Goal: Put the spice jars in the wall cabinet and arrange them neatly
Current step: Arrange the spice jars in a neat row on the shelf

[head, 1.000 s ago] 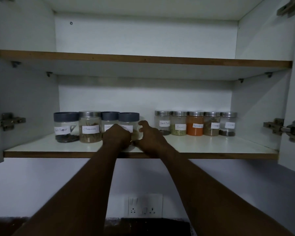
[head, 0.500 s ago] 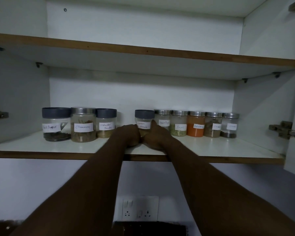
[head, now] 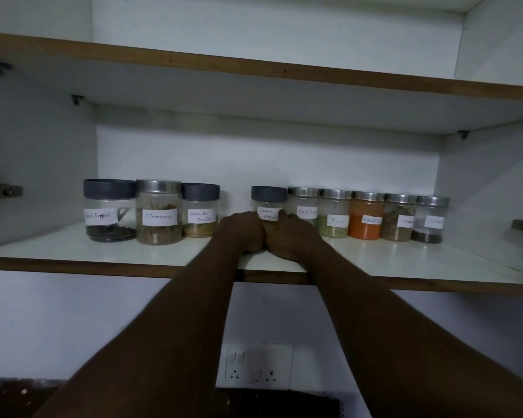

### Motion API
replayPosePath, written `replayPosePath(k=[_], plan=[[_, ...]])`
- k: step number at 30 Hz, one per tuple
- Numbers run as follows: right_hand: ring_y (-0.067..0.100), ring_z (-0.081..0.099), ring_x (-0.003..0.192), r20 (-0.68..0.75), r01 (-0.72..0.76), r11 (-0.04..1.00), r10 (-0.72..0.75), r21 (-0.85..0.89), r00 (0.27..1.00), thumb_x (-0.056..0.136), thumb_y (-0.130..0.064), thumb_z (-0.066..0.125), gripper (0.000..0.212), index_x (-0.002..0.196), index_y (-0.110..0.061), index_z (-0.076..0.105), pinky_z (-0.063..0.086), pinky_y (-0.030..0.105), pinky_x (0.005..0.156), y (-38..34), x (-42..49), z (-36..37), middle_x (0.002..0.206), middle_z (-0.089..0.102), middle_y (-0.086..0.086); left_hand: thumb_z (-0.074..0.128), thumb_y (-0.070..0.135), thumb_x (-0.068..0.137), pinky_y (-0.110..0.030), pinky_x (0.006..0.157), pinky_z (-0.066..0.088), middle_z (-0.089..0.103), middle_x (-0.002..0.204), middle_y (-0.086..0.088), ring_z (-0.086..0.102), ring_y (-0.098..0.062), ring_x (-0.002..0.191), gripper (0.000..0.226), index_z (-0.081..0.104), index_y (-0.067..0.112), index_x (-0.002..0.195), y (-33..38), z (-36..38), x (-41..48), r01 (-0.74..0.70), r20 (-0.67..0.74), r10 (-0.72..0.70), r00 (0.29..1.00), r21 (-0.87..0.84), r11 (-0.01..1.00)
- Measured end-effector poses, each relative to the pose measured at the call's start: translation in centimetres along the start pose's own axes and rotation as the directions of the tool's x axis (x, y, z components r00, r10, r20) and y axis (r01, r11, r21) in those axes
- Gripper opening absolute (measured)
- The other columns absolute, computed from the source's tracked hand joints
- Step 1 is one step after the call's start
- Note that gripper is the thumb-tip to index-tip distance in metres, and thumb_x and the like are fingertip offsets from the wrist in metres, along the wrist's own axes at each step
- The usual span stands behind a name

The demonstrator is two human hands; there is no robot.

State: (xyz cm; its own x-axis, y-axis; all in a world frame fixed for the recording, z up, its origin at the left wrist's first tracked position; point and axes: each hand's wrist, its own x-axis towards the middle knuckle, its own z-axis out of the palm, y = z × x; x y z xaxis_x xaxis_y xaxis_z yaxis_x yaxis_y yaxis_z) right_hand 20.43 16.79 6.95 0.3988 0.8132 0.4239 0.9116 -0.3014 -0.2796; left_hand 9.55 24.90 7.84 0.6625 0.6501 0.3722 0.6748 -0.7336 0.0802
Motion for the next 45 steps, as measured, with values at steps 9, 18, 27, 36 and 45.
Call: replayPosePath(k=[9,18,27,36,45], plan=[[0.033,0.065,0.106,-0.075,0.182,0.981,-0.187,-0.064,0.98,0.09,-0.043,0.067,0.053,0.129,-0.013,0.049,0.053,0.039,0.082,-0.2,-0.8,0.1,0.115,0.068,0.013,0.071,0.024,0.083,-0.029,0.071,0.043,0.07,0.106,-0.012,0.066,-0.028,0.098,0.026,0.064,0.008,0.102,-0.1,-0.7,-3.0,0.225,-0.179,-0.282,0.943,-0.284,0.932],[0.029,0.061,0.114,-0.031,0.209,0.972,-0.213,-0.105,0.977,0.096,-0.046,0.061,0.046,0.131,-0.017,0.053,0.049,0.037,0.088,-3.3,-0.4,1.0,0.125,0.066,0.009,0.065,0.026,0.088,-0.029,0.077,0.049,0.069,0.107,-0.011,0.066,-0.024,0.1,0.028,0.069,0.004,0.106,-2.5,-2.2,-5.8,0.375,-0.191,-0.447,0.874,-0.32,0.87],[0.03,0.063,0.114,-0.079,0.212,0.971,-0.221,-0.107,0.972,0.095,-0.049,0.063,0.053,0.135,-0.016,0.053,0.051,0.037,0.09,-3.7,0.2,1.9,0.123,0.068,0.01,0.067,0.021,0.082,-0.031,0.076,0.051,0.067,0.104,-0.01,0.065,-0.025,0.096,0.029,0.062,0.005,0.106,-2.5,-2.6,-7.0,0.305,-0.353,-0.507,0.787,-0.492,0.816],[0.025,0.062,0.111,-0.15,0.205,0.978,-0.209,-0.042,0.966,0.091,-0.05,0.068,0.05,0.128,-0.018,0.057,0.048,0.033,0.085,-3.4,0.1,2.2,0.117,0.069,0.004,0.059,0.016,0.083,-0.028,0.071,0.045,0.07,0.092,-0.009,0.067,-0.027,0.091,0.018,0.07,0.006,0.095,-4.7,-3.5,-8.7,0.278,-0.393,-0.493,0.776,-0.489,0.827],[0.017,0.065,0.106,-0.116,0.298,0.951,-0.288,0.083,0.951,0.088,-0.045,0.074,0.049,0.13,-0.025,0.057,0.052,0.035,0.09,-4.0,-0.6,1.7,0.113,0.071,-0.009,0.076,0.025,0.076,-0.042,0.096,0.051,0.034,0.139,-0.024,0.049,-0.04,0.119,0.082,0.028,0.007,0.139,-6.5,-4.9,-10.4,0.366,-0.299,-0.833,0.465,-0.792,0.488]])
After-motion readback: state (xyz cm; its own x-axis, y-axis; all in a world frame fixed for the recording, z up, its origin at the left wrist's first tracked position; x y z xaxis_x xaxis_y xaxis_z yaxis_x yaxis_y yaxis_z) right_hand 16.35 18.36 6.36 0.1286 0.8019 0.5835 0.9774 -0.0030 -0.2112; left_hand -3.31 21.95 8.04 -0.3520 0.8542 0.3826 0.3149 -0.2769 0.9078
